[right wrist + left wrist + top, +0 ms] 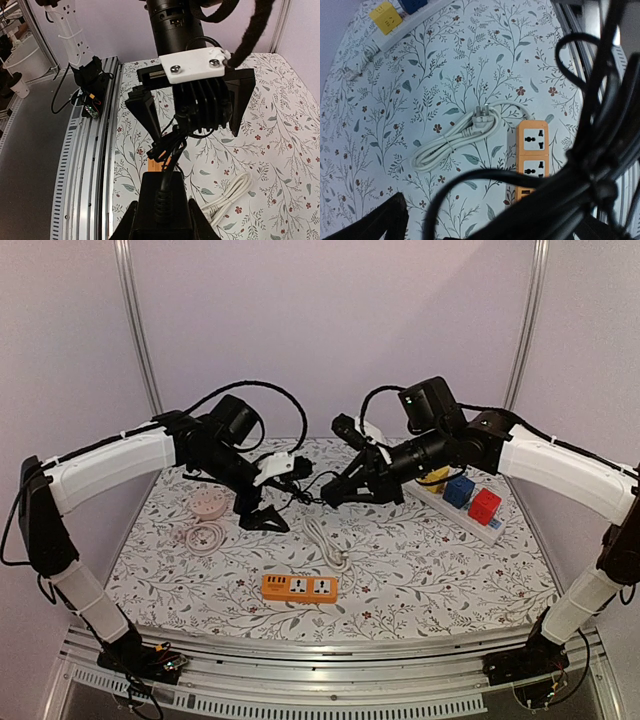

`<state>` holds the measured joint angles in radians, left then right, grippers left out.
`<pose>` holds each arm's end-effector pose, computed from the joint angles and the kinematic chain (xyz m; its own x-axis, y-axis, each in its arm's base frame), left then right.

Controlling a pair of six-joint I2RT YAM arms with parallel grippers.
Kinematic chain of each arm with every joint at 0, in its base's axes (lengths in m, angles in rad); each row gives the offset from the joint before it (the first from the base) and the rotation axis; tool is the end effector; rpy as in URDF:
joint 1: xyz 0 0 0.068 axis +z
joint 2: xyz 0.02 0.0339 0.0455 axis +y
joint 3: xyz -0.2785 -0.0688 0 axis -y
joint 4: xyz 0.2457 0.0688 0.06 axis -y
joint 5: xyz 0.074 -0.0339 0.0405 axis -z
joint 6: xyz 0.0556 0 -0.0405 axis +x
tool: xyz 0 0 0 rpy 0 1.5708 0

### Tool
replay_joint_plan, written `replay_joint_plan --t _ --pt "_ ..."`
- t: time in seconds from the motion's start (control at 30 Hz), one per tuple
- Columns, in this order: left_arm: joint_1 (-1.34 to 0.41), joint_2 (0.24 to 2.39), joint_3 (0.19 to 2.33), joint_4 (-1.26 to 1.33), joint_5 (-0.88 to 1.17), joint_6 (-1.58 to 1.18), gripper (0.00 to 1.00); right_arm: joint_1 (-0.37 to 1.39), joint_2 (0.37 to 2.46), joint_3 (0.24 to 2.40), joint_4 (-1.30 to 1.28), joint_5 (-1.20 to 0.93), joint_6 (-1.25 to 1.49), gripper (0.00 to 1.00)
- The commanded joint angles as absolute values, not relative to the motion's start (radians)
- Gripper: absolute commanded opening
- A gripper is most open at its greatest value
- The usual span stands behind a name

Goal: Insert the plug

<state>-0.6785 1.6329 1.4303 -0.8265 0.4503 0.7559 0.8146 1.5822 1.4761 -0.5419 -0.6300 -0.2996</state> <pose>0.2604 -0.2410 0.2945 0.0220 0.7755 -0.6310 0.9959 0.0387 0.0823 0.2291 0.2907 0.3538 -0.1271 -0.4823 -0.8667 -0.9918 0.0737 0.1045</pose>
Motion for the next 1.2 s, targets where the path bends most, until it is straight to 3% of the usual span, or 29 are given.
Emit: replay_joint_plan --t 0.0,0.13,0.27,0.33,0.37,0.47,0.7,0.8,0.93,1.17 --pt "-0.675 1.642 1.483 -0.887 0.563 0.729 1.0 0.833 1.576 1.518 -0.58 -0.726 -0.333 0.0" --pt "-0.675 1.65 1.481 -0.843 0.572 0.694 0.94 0.845 1.587 1.539 -0.574 -0.748 -0.331 0.0" --pt "-0.675 1.652 1.457 -0.846 0.565 0.702 0.49 0.846 1.581 1.537 -0.577 -0.74 -0.33 0.0" --pt "-0.674 1.646 1.443 -0.846 0.568 0.703 0.39 0.846 1.569 1.531 -0.576 -0.733 -0.336 0.0" --pt "-0.673 1.644 1.438 -0.845 0.575 0.699 0.4 0.847 1.568 1.533 -0.576 -0.732 -0.336 0.0" --pt "-0.673 1.643 1.428 -0.841 0.624 0.692 0.59 0.848 1.575 1.542 -0.575 -0.743 -0.33 0.0" --pt "-0.676 1.696 1.408 -0.771 0.648 0.67 0.55 0.848 1.565 1.544 -0.536 -0.781 -0.309 0.0" --pt "-0.674 1.723 1.412 -0.745 0.608 0.657 0.39 0.848 1.547 1.537 -0.519 -0.783 -0.294 0.0" --pt "-0.672 1.709 1.414 -0.753 0.602 0.66 0.02 0.848 1.519 1.506 -0.516 -0.757 -0.291 0.0" --pt "-0.651 1.629 1.402 -0.745 0.473 0.617 0.0 0.862 1.548 1.505 -0.589 -0.634 -0.347 0.0"
